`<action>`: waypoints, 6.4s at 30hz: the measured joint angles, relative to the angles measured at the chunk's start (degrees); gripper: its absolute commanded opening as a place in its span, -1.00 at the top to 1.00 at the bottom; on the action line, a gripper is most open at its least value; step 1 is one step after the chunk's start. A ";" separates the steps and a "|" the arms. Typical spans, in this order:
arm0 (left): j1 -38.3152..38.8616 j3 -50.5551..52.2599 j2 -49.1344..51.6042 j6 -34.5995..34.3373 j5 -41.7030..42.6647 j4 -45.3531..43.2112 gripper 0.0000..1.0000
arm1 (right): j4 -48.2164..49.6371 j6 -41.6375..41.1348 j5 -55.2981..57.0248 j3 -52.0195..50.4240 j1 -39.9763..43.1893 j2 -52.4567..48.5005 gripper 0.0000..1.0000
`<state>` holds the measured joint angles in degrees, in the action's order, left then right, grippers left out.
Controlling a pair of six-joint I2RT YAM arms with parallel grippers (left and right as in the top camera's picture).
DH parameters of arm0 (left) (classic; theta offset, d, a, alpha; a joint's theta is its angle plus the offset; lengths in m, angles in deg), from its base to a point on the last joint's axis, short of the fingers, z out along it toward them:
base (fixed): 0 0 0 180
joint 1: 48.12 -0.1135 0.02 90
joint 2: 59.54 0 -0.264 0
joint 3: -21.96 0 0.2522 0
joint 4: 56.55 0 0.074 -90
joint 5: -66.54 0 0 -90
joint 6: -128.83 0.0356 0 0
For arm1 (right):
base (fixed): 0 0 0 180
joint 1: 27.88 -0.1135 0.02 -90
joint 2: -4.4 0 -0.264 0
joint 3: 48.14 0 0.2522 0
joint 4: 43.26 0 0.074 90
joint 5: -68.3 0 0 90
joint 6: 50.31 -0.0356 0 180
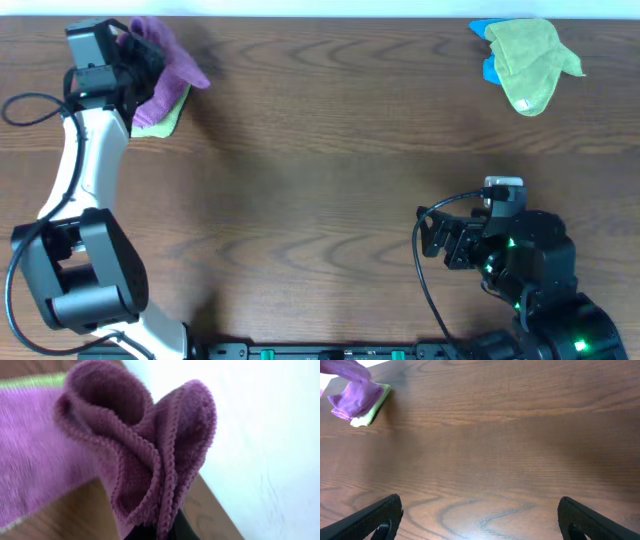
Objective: Fold the cloth
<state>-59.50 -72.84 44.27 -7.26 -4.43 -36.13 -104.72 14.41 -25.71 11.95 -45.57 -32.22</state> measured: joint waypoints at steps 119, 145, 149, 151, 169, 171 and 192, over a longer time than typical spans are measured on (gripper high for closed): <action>-10.01 -0.09 -6.08 26.01 -10.21 29.35 -0.90 | 0.00 0.00 0.00 0.00 0.02 0.00 -0.98; 5.38 -0.11 -14.69 34.38 1.97 45.44 -0.90 | 0.00 0.00 0.02 -0.02 0.02 0.00 -0.98; 8.02 -0.11 -15.15 35.98 1.64 45.83 -0.90 | 0.00 0.00 0.02 -0.02 0.02 0.00 -0.99; 9.64 -0.11 -16.06 36.79 0.81 45.81 -0.91 | 0.00 0.00 0.00 -0.02 0.02 0.00 -0.98; 12.63 29.22 -52.09 47.54 -4.20 31.34 -0.90 | 0.00 0.00 0.02 -0.07 0.02 -0.02 -0.99; 12.63 33.62 -58.05 48.81 -4.26 30.84 -0.91 | 0.15 0.00 0.02 -0.07 0.02 0.02 -0.98; 12.61 59.30 -94.05 52.39 -12.52 32.59 -0.90 | -0.02 0.00 0.02 -0.09 0.02 0.00 -0.98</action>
<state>-46.89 -13.54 -49.78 45.13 -16.96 -3.54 -104.74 14.41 -25.69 11.86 -45.55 -32.22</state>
